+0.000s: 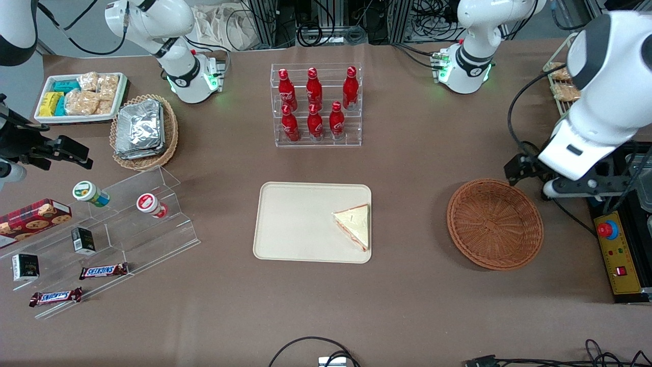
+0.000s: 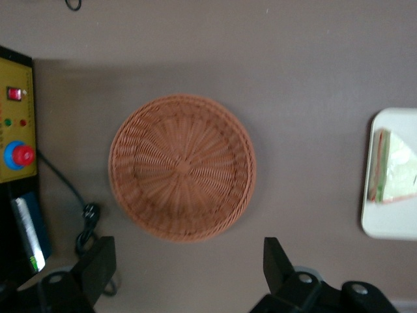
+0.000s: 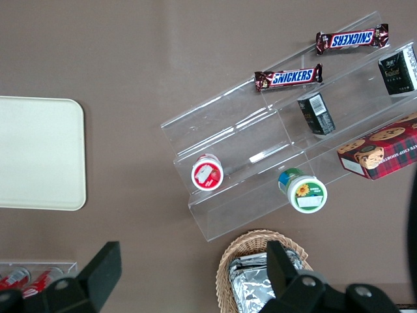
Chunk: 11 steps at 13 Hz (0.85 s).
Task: Place sandwich from basket to tray
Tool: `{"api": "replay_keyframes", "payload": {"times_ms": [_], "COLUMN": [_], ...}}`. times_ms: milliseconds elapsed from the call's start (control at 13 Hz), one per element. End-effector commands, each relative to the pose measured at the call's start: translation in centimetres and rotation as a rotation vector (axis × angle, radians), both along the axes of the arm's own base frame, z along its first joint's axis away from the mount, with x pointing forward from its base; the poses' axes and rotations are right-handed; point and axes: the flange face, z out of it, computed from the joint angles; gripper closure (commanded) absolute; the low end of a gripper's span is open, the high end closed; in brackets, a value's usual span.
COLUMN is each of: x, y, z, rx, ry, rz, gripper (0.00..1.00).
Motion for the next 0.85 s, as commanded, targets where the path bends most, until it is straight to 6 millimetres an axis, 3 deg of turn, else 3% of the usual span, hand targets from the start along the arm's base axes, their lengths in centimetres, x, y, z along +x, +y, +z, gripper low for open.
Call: {"api": "replay_keyframes", "payload": {"times_ms": [0,231,308,769], "x": [-0.6,-0.4,-0.2,-0.4], "y": [0.8,1.3,2.3,2.2], "z": [1.8,1.0,0.9,1.1], "rx": [-0.017,-0.012,-0.012,-0.039], "ry": [0.015,0.037,0.039,0.042], "rz": [-0.029,-0.019,0.001,0.007], "gripper": [0.00,0.00,0.00,0.00]}}
